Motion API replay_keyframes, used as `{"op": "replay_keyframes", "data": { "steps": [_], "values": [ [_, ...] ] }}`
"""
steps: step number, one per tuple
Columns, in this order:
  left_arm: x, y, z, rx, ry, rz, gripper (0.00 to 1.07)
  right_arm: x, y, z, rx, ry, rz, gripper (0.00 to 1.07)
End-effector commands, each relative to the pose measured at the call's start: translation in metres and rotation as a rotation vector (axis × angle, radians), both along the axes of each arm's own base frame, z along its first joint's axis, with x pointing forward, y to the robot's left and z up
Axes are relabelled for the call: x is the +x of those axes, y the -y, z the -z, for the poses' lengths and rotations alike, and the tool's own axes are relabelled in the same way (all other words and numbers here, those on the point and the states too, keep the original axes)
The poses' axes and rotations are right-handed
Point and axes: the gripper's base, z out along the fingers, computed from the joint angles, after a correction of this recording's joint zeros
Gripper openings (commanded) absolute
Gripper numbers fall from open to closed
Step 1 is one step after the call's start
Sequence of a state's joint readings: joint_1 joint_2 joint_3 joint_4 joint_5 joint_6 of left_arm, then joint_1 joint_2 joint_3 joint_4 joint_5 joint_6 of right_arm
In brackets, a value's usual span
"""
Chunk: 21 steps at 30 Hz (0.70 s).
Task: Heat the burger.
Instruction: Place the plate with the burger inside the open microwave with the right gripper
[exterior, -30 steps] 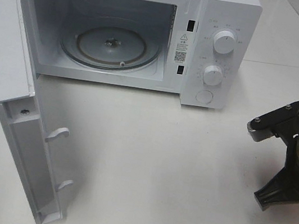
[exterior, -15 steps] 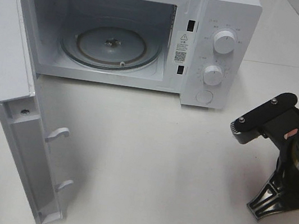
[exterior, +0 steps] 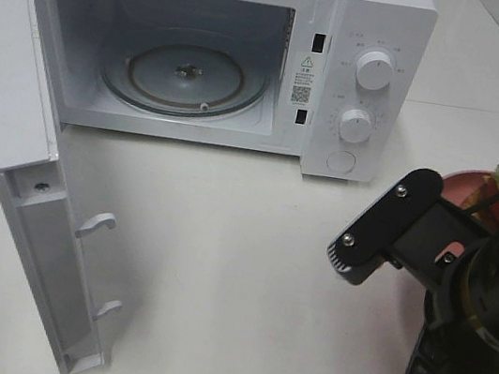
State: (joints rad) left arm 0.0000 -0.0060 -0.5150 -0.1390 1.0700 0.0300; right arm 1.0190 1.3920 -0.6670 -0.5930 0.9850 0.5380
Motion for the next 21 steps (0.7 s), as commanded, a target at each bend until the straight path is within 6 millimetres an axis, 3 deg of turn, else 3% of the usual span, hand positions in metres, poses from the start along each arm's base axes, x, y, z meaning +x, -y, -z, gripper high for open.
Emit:
{"op": "replay_keyframes", "data": {
  "steps": [1, 10, 21],
  "values": [
    [-0.003, 0.000, 0.000, -0.001, 0.019, 0.000, 0.98, -0.003, -0.001, -0.004, -0.057, 0.032, -0.077, 0.00],
    [-0.003, 0.000, 0.000, -0.001, 0.019, 0.000, 0.98, -0.024, -0.020, -0.005, -0.077, 0.046, -0.264, 0.00],
    [-0.003, 0.000, 0.000, -0.001, 0.019, 0.000, 0.98, -0.032, -0.032, -0.006, -0.111, 0.061, -0.478, 0.01]
  ]
}}
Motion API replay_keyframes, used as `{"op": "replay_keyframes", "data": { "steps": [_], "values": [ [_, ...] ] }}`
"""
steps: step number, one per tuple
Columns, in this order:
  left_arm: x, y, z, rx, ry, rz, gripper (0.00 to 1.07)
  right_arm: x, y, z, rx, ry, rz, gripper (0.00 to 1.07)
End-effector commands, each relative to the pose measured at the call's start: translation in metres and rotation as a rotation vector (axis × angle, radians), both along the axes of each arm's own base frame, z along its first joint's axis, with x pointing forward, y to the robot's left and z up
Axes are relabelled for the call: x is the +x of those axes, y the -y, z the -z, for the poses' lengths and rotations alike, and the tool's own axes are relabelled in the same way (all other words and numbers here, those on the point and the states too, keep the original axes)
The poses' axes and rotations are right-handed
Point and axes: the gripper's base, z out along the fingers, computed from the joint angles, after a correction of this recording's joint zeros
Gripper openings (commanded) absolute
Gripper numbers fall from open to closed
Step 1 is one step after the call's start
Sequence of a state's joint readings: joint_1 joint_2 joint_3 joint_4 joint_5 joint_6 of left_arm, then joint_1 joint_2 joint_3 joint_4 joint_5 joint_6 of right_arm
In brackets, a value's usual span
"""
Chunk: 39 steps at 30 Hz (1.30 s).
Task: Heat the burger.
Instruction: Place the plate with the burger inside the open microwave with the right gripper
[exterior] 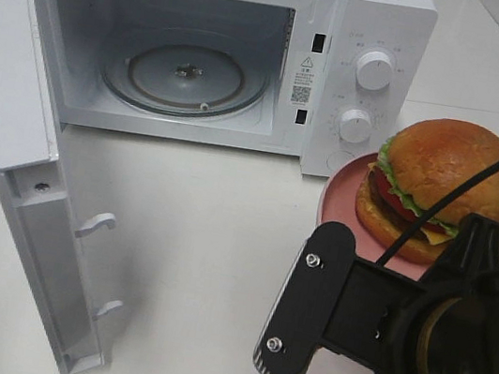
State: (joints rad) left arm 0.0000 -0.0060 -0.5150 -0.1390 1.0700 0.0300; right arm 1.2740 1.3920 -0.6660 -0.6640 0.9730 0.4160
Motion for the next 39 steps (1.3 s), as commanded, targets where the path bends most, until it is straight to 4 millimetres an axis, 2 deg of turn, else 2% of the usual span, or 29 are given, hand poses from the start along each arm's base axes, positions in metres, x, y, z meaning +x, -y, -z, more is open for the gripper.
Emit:
{"op": "replay_keyframes", "data": {
  "steps": [1, 15, 22, 30, 35, 39],
  "values": [
    [-0.003, 0.000, 0.000, -0.001, 0.019, 0.000, 0.98, 0.004, 0.000, -0.004, -0.033, 0.045, -0.072, 0.01],
    [-0.003, 0.000, 0.000, -0.001, 0.019, 0.000, 0.98, 0.003, -0.010, -0.003, -0.096, -0.003, -0.366, 0.01],
    [-0.003, 0.000, 0.000, -0.001, 0.019, 0.000, 0.98, 0.005, -0.019, -0.004, -0.042, 0.028, -0.459, 0.00],
    [-0.003, 0.000, 0.000, -0.001, 0.019, 0.000, 0.98, 0.018, -0.020, -0.003, -0.005, 0.032, -0.538, 0.00],
    [-0.003, 0.000, 0.000, -0.001, 0.019, 0.000, 0.98, 0.037, -0.018, -0.005, -0.009, 0.060, -0.653, 0.00],
    [-0.003, 0.000, 0.000, -0.001, 0.019, 0.000, 0.98, 0.045, -0.016, -0.005, -0.020, 0.065, -0.701, 0.00]
  ]
}}
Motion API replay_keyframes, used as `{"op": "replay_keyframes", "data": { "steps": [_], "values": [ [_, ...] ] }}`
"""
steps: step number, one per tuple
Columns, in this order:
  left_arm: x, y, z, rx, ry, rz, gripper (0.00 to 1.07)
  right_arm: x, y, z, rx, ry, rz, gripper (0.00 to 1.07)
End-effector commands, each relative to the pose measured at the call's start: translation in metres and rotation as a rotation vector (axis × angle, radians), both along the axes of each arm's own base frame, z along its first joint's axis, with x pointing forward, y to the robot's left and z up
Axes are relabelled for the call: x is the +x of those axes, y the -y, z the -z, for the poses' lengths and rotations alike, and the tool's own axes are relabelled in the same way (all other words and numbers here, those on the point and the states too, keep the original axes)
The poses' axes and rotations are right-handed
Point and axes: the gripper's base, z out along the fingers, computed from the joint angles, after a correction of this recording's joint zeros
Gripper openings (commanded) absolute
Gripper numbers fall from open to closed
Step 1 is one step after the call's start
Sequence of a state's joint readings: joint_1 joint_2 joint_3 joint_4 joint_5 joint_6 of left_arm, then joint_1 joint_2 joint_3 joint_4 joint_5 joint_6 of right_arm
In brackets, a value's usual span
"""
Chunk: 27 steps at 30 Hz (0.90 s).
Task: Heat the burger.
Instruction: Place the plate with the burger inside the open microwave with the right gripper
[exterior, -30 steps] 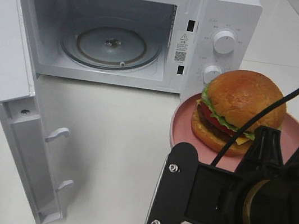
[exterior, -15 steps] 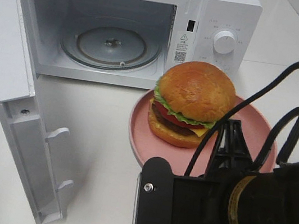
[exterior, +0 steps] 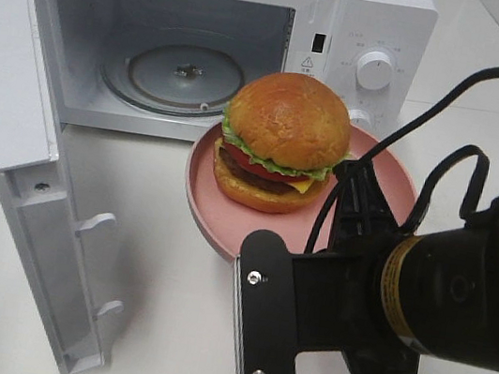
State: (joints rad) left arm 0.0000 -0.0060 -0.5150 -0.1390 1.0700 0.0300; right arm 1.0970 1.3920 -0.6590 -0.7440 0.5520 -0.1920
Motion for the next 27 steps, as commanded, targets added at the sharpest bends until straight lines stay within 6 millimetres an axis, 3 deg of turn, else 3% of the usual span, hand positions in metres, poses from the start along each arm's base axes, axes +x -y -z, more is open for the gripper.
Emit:
{"op": "replay_keyframes", "data": {
  "steps": [1, 13, 27],
  "values": [
    [-0.003, 0.000, 0.000, -0.001, 0.019, 0.000, 0.98, 0.013, 0.000, -0.006, -0.008, 0.062, -0.114, 0.00],
    [-0.003, 0.000, 0.000, -0.001, 0.019, 0.000, 0.98, 0.035, 0.017, -0.004, -0.083, 0.039, -0.295, 0.00],
    [-0.003, 0.000, 0.000, -0.001, 0.019, 0.000, 0.98, 0.053, 0.026, -0.006, 0.006, 0.053, -0.438, 0.00]
  ]
}}
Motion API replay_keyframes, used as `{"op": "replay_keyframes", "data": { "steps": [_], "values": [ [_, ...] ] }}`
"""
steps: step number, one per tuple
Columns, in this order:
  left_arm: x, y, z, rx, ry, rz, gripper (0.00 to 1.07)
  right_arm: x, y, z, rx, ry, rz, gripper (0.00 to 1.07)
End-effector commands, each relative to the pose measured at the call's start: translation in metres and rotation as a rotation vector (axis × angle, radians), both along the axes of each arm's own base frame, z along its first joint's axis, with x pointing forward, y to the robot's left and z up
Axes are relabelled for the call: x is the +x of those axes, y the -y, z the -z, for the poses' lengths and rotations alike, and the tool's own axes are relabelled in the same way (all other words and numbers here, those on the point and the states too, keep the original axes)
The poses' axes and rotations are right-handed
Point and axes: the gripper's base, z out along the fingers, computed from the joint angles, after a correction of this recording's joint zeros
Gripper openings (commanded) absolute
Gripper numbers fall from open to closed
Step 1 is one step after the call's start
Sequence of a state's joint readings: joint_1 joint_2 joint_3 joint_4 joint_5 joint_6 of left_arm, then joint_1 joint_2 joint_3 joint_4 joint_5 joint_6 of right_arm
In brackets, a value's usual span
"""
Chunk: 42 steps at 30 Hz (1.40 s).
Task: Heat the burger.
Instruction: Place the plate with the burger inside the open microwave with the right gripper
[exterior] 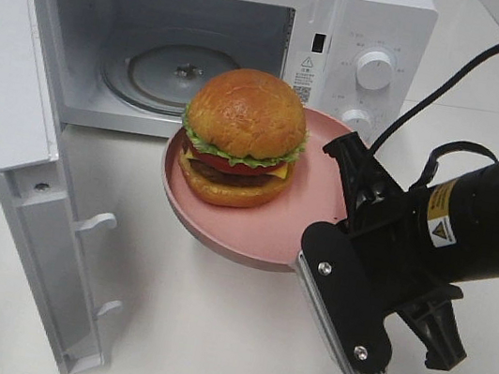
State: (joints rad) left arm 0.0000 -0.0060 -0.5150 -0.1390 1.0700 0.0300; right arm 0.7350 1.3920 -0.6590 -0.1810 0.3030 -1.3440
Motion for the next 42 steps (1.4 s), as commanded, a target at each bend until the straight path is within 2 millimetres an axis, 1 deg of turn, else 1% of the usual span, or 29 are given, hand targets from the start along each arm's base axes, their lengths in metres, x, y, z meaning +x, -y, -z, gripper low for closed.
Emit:
{"op": "replay_keyframes", "data": {
  "steps": [1, 6, 20, 21, 23, 24, 25, 26, 27, 28, 30, 31, 33, 34, 36, 38, 41, 42],
  "values": [
    [-0.003, 0.000, 0.000, -0.001, 0.019, 0.000, 0.98, 0.006, -0.005, -0.008, 0.070, 0.074, -0.051, 0.00],
    [-0.003, 0.000, 0.000, -0.001, 0.019, 0.000, 0.98, 0.008, -0.003, -0.009, 0.052, 0.095, -0.085, 0.00],
    [-0.003, 0.000, 0.000, -0.001, 0.019, 0.000, 0.98, 0.010, -0.005, -0.010, 0.038, 0.112, -0.101, 0.00],
    [-0.003, 0.000, 0.000, -0.001, 0.019, 0.000, 0.98, 0.011, -0.009, -0.010, 0.042, 0.107, -0.104, 0.00],
    [-0.003, 0.000, 0.000, -0.001, 0.019, 0.000, 0.98, 0.012, -0.011, -0.009, 0.043, 0.104, -0.103, 0.00],
    [-0.003, 0.000, 0.000, -0.001, 0.019, 0.000, 0.98, 0.014, -0.016, -0.008, 0.037, 0.102, -0.110, 0.00],
    [-0.003, 0.000, 0.000, -0.001, 0.019, 0.000, 0.98, 0.014, -0.016, -0.008, 0.037, 0.102, -0.110, 0.00],
    [-0.003, 0.000, 0.000, -0.001, 0.019, 0.000, 0.98, 0.019, -0.021, -0.007, 0.042, 0.099, -0.105, 0.00],
    [-0.003, 0.000, 0.000, -0.001, 0.019, 0.000, 0.98, 0.019, -0.021, -0.007, 0.042, 0.099, -0.105, 0.00],
    [-0.003, 0.000, 0.000, -0.001, 0.019, 0.000, 0.98, 0.023, -0.026, -0.006, 0.047, 0.095, -0.096, 0.00],
    [-0.003, 0.000, 0.000, -0.001, 0.019, 0.000, 0.98, 0.025, -0.028, -0.005, 0.048, 0.090, -0.090, 0.00],
    [-0.003, 0.000, 0.000, -0.001, 0.019, 0.000, 0.98, 0.030, -0.032, -0.004, 0.054, 0.082, -0.075, 0.00],
    [-0.003, 0.000, 0.000, -0.001, 0.019, 0.000, 0.98, 0.032, -0.034, -0.004, 0.056, 0.081, -0.072, 0.00],
    [-0.003, 0.000, 0.000, -0.001, 0.019, 0.000, 0.98, 0.036, -0.038, -0.003, 0.056, 0.082, -0.072, 0.00],
    [-0.003, 0.000, 0.000, -0.001, 0.019, 0.000, 0.98, 0.038, -0.040, -0.003, 0.057, 0.083, -0.075, 0.00],
    [-0.003, 0.000, 0.000, -0.001, 0.019, 0.000, 0.98, 0.043, -0.052, 0.000, 0.056, 0.078, -0.089, 0.00],
    [-0.003, 0.000, 0.000, -0.001, 0.019, 0.000, 0.98, 0.044, -0.054, 0.001, 0.054, 0.076, -0.090, 0.00],
    [-0.003, 0.000, 0.000, -0.001, 0.019, 0.000, 0.98, 0.049, -0.057, 0.002, 0.054, 0.076, -0.090, 0.00]
  ]
}}
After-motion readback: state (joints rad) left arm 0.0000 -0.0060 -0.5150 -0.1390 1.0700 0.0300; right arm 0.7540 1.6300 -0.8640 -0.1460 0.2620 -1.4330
